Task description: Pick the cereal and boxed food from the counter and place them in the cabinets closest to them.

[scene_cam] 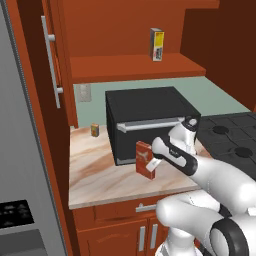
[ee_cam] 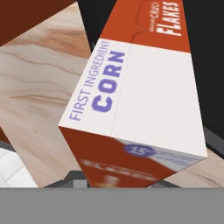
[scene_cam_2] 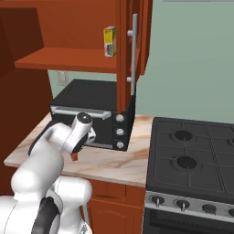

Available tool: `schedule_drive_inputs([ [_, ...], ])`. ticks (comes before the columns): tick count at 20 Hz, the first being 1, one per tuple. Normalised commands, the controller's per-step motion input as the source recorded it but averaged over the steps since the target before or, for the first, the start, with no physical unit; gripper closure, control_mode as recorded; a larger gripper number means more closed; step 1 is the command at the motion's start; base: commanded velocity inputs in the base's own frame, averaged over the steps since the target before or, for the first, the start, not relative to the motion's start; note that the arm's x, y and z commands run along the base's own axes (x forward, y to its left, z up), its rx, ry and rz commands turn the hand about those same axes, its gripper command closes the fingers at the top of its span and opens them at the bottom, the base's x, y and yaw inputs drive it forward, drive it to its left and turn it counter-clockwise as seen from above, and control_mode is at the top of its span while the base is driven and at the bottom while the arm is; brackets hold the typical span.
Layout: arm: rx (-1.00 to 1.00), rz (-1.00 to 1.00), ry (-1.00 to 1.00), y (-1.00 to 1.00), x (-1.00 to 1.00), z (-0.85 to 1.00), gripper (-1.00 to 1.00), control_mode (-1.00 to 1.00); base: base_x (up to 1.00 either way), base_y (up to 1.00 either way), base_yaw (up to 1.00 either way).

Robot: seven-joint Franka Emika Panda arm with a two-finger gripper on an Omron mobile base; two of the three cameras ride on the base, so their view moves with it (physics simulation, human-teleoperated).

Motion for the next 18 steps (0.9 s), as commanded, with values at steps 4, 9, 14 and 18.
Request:
schedule_drive_inputs([
  [4, 0.0, -0.04, -0.1, 0.0, -0.19, 0.4, 1.0, -1.0, 0.0, 0.0, 0.0],
  [9, 0.0, -0.02, -0.12, 0.0, -0.34, 0.64, 1.0, -1.0, 0.0, 0.0, 0.0],
  [14, 0.0, -0.03, -0.21, 0.0, -0.62, 0.74, 1.0, -1.0, 0.0, 0.0, 0.0],
  [18, 0.01, -0.04, -0.24, 0.0, -0.74, 0.79, 1.0, -1.0, 0.0, 0.0, 0.0],
])
